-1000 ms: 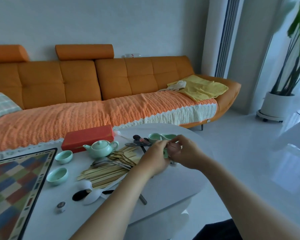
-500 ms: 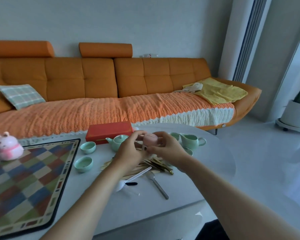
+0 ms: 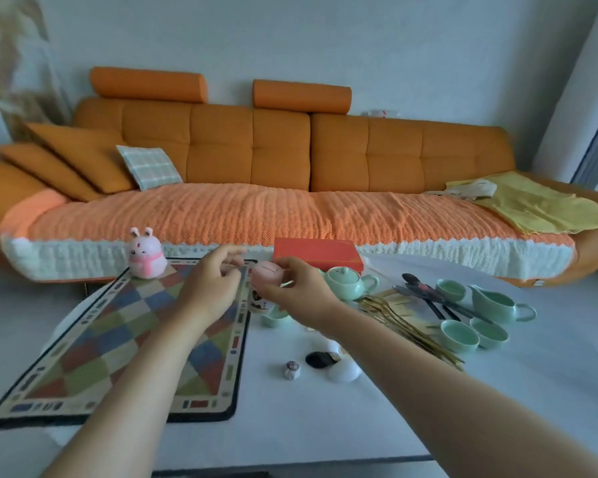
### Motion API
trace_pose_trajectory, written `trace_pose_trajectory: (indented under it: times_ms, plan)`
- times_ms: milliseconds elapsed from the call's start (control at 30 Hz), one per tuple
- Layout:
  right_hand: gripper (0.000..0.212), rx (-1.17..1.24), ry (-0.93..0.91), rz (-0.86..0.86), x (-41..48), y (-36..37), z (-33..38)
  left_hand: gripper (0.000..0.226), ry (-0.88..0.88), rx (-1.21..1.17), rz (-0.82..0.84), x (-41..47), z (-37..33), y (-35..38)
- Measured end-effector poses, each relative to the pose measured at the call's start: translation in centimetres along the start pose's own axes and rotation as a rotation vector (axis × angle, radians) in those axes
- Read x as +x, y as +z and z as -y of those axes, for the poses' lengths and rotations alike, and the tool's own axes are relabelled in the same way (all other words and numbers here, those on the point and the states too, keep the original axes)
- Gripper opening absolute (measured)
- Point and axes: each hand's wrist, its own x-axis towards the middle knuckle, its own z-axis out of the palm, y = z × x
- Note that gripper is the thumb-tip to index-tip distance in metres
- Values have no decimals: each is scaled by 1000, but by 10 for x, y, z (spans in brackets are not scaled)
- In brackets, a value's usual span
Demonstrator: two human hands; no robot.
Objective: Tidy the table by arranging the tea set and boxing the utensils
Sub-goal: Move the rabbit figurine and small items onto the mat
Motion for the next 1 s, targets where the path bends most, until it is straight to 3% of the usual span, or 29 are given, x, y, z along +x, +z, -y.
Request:
trace_pose_trajectory:
  times_ms: [133, 233, 400, 567, 767, 900, 1000]
  plan:
    - [47, -53, -8, 49, 32, 47, 11, 33, -112, 151, -20, 2, 47, -28]
    - [52, -124, 37, 94, 51, 75, 12, 39, -144, 289, 5, 5, 78, -36]
    - [51, -172, 51, 115, 68, 109, 1, 38, -223, 247, -30, 21, 105, -45]
    - [55, -212, 30, 109, 81, 127, -13, 31, -248, 224, -259, 42, 120, -52]
    - [57, -234, 29, 131, 111, 144, -14, 59, -284, 134, -549, 68, 132, -58]
    - [54, -264, 43, 142, 134, 153, -13, 90, -303, 85, -505, 83, 149, -59]
    - [60, -271, 60, 141, 146, 155, -20, 96, -350, 27, -398, 94, 168, -65]
